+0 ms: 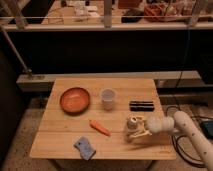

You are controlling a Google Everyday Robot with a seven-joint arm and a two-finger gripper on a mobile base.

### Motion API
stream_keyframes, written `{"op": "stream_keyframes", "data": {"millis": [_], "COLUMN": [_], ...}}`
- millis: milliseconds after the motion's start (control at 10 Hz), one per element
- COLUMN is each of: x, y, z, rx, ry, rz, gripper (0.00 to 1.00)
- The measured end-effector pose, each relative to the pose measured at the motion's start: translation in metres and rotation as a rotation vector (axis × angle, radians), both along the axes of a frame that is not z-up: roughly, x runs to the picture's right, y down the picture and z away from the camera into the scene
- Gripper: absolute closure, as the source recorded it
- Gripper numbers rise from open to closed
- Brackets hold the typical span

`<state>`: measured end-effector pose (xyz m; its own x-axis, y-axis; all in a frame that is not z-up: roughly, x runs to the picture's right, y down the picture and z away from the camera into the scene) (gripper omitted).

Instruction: Stand the bottle upright

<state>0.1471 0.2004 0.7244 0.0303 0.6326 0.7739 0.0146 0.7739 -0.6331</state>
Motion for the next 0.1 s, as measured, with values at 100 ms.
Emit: {"op": "stream_keyframes", "data": {"millis": [100], "x": [-0.0001], "y": [0.0008], "z": [0.0000], "rx": [0.001], "ry": [0.000], "rz": [-0.001], "gripper": [0.27]}}
